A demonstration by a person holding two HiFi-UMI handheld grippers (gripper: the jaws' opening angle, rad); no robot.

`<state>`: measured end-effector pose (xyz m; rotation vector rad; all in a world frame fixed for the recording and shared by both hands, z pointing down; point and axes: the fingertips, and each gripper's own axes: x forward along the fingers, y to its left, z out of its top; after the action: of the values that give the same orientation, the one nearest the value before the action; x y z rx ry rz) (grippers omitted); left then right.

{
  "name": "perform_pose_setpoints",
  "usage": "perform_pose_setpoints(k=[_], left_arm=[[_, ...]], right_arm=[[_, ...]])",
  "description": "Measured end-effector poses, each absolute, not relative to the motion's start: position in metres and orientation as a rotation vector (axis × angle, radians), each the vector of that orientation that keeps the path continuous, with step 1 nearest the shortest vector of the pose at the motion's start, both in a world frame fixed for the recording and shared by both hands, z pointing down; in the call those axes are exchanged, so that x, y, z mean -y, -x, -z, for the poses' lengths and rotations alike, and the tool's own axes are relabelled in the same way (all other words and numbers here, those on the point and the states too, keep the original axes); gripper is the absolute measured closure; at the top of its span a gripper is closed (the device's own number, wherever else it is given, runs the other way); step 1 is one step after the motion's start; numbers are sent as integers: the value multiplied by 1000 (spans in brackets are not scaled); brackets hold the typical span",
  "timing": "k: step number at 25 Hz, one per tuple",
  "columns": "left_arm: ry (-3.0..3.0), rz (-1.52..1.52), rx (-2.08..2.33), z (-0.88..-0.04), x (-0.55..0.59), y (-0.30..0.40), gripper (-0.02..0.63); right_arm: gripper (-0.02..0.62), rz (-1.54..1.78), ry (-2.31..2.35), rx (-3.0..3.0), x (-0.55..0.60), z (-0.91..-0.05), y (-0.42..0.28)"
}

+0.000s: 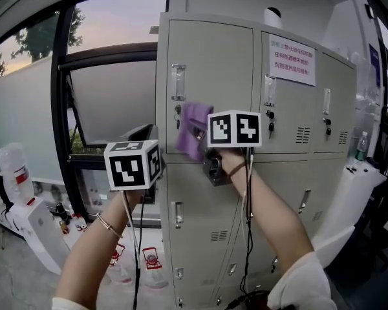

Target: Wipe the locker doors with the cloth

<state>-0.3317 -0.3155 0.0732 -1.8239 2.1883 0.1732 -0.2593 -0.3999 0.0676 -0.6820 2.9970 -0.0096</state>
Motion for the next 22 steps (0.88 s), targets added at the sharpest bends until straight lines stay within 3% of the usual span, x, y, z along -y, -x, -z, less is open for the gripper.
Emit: perform_pose_setpoints(k=[9,22], left_arm=[[1865,-210,-2228,-99,315,359,597],[1873,-258,-2242,-108,332,360,597]], right_arm=[[518,76,789,-2947,416,-87,279],[518,-148,921,-2961,428,-90,276]])
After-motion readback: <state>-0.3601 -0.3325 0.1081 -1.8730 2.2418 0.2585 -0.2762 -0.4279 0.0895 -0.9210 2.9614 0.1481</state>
